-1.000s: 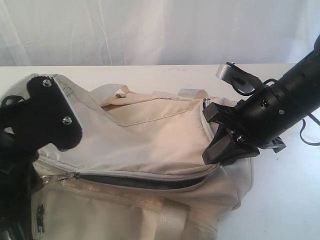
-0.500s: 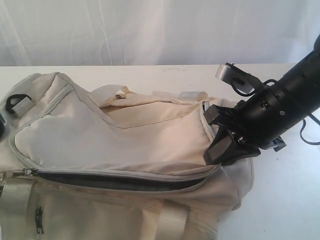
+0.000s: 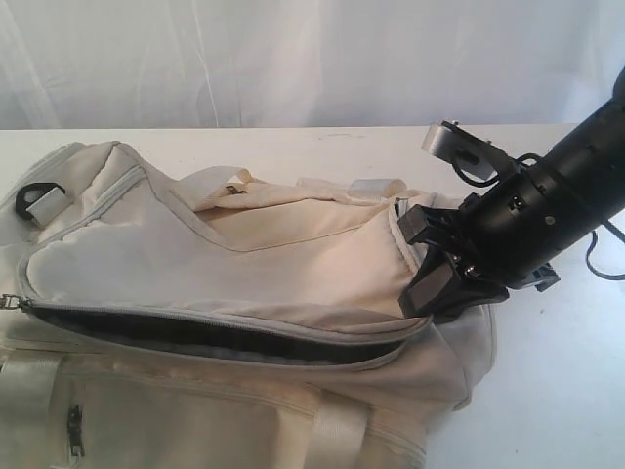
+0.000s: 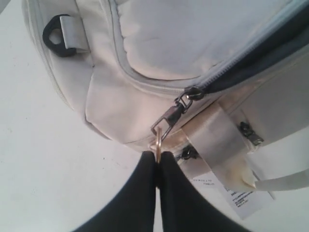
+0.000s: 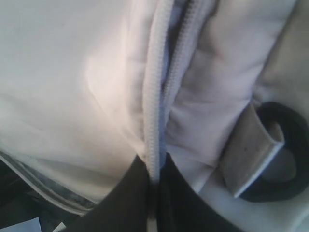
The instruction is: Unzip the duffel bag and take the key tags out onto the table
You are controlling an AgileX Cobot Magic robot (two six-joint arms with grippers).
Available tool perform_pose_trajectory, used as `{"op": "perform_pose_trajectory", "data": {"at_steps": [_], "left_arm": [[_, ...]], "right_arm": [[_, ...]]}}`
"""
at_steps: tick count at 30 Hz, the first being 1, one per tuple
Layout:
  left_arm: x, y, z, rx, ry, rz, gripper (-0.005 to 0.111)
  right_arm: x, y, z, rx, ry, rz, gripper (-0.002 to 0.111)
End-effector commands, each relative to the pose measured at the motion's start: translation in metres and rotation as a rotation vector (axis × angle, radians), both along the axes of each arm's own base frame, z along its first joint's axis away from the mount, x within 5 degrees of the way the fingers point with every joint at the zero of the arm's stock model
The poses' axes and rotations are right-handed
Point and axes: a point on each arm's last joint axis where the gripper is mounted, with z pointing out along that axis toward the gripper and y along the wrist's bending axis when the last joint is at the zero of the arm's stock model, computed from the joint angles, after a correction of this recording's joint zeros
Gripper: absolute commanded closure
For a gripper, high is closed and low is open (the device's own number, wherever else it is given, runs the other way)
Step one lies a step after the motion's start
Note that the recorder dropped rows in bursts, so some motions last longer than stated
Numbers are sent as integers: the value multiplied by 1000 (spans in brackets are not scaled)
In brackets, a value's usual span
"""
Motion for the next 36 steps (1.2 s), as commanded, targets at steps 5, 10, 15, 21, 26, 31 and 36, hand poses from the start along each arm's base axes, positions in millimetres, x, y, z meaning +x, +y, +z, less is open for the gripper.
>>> {"op": "perform_pose_trajectory", "data": {"at_steps": [5,10,15,21,26,31,36], "left_arm": [[-4,27,-8,43,-86,157,107],[-6,31,-6,28,-103,156,107],[-4,36,-5,54,-157,161,107],[-2,36,-18,71,-183,169,107],[-3,28,-25,-55,-150,167,107],[-2,25,-26,-136,-124,189,107],[8,23,-29,-273,-99,255,107]], "right_arm": [[0,-7,-1,-50,-44,36,108],[0,-7,-1,-49,-47,41,108],[0,-7,-1,-47,-47,40,108],[-1,-7,-1,-47,-50,50,108],[-1,-6,-1,-44,-49,49,108],[0,-6,-1,-43,-49,49,108],[0,-6,-1,-43,-49,49,108]]}}
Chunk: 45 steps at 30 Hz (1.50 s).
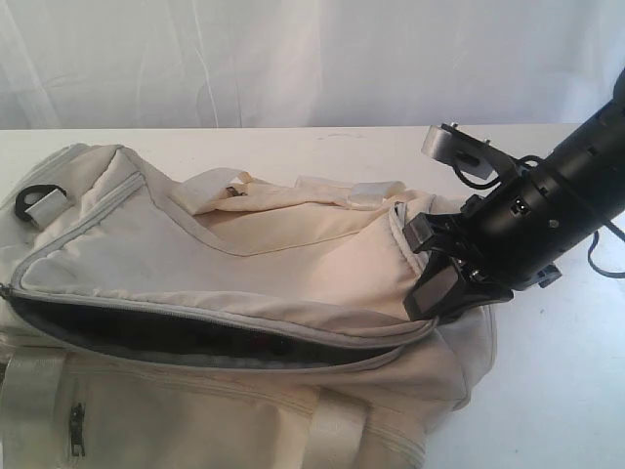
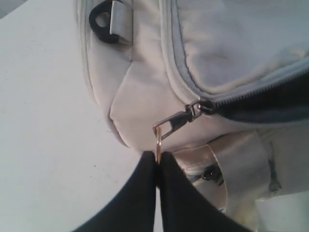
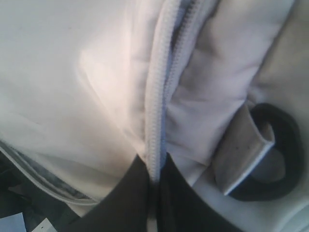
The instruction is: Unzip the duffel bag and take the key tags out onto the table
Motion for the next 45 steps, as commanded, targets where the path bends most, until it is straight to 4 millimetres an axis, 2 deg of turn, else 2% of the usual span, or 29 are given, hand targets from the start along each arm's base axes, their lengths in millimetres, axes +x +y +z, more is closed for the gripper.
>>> {"op": "perform_pose_trajectory", "data": {"at_steps": [1,5,8,12,17,19,22,24,27,28,30,33,35,36,37,38,41,42,43,45], "left_arm": [[7,2,-6,-86,59,72,107],[17,-13,-18,-191,213,-37,107],[29,-16,-18,-246,299,-93,107],[46,-7,10,-275,445,-204,107],[75,13,25,-369,573,-238,107],[80,16,34,-361,553,-241,107],[81,24,47,-289,501,-213,107],[81,25,51,-276,493,-208,107],[80,25,52,-273,496,-209,107],[81,25,52,-268,488,-212,107],[81,25,52,-268,488,-212,107],[82,24,53,-282,475,-216,107],[82,24,56,-276,423,-207,107],[81,24,58,-275,408,-204,107],[79,24,60,-274,396,-203,107],[78,24,61,-273,391,-203,107],[74,23,64,-273,368,-205,107],[74,23,64,-274,368,-206,107],[74,22,65,-289,368,-211,107],[74,20,65,-309,365,-218,107]], "right_arm": [[-1,-5,0,-27,-20,9,108],[-1,-5,0,-27,-19,11,108],[-2,-5,0,-25,-10,17,108],[-2,-5,0,-24,-14,31,108],[0,-6,0,-26,-3,-27,106],[1,-6,0,-28,-10,-32,95],[3,-6,2,-32,-53,-20,68],[6,-7,13,-41,-138,-35,58],[8,-10,45,-65,-360,-56,57],[6,-12,62,-88,-488,-29,57],[-1,-14,82,-130,-648,41,57],[-14,-8,95,-128,-779,200,55],[-32,36,104,45,-958,525,52],[-35,46,105,54,-990,564,52],[-40,70,105,34,-1055,629,52],[-43,83,103,15,-1086,659,51],[-51,148,83,-41,-1211,751,42],[-53,160,76,-47,-1218,768,41],[-53,180,60,-65,-1220,802,41],[-54,197,44,-88,-1231,835,41]]}}
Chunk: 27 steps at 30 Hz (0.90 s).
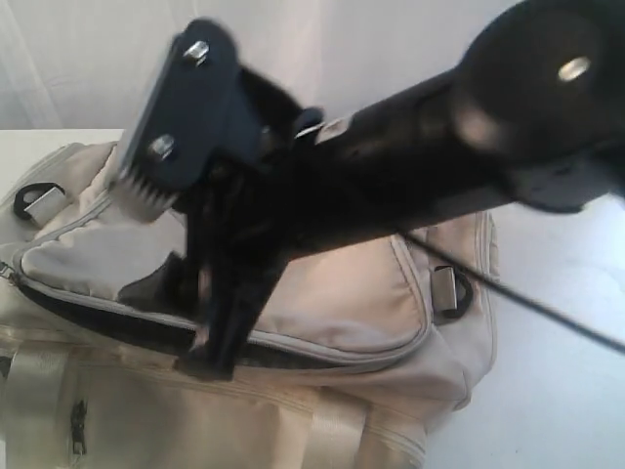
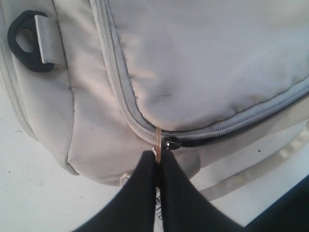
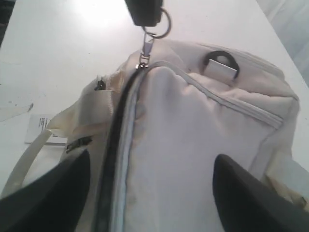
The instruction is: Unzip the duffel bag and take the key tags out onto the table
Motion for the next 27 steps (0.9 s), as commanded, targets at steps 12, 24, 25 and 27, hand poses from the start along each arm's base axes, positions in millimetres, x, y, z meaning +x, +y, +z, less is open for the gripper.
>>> {"op": "perform_pose_trajectory", "data": {"at_steps": [12,24,25,27], "left_arm": [[-3,-5,5,-60,-16,-8,107],[-2,3,3,4,-5,55,107],[-2,4,3,21,-12,60,107],[0,6,3,36,-26,79,107]], "right_arm": [[-11,75,-57,-71,-183,27,43],[-9,79,-69,-93,-167,25,96],[-10,78,-69,-95,-158,32,102],[-12,78,-70,-98,-127,43,108]]}}
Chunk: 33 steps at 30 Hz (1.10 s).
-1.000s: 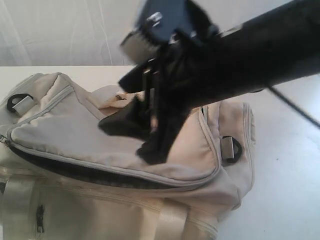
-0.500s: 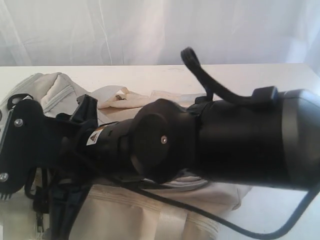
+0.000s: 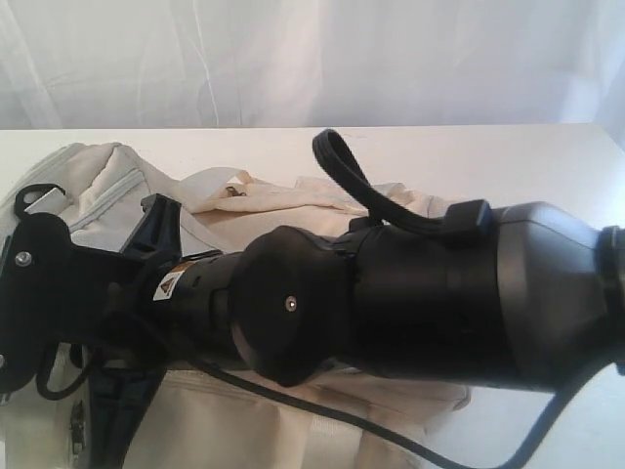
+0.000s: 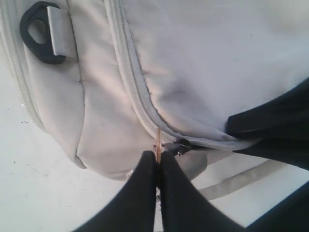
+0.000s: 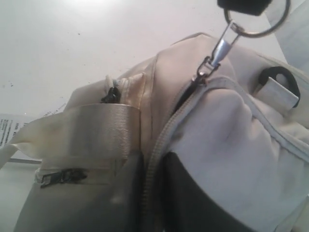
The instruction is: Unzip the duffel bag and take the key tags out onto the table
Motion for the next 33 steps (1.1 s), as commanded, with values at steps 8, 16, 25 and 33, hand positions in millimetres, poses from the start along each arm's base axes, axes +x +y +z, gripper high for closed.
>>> {"op": "perform_pose_trajectory", "data": {"at_steps": [8,16,25,33], "left_arm": [[28,8,-5,42,-18,51,107],[61,13,4,63,-11,35,107],[95,11,4,16,-9,-14,107],[117,11,-17,8,30,-42,107]], "right_arm": [[-12,1,-5,-43,107,73,108],[-13,1,-7,-37,130,62,108],[-13,1,-7,-37,130,62,108],[-14,1,-7,-41,135,67,108]]}}
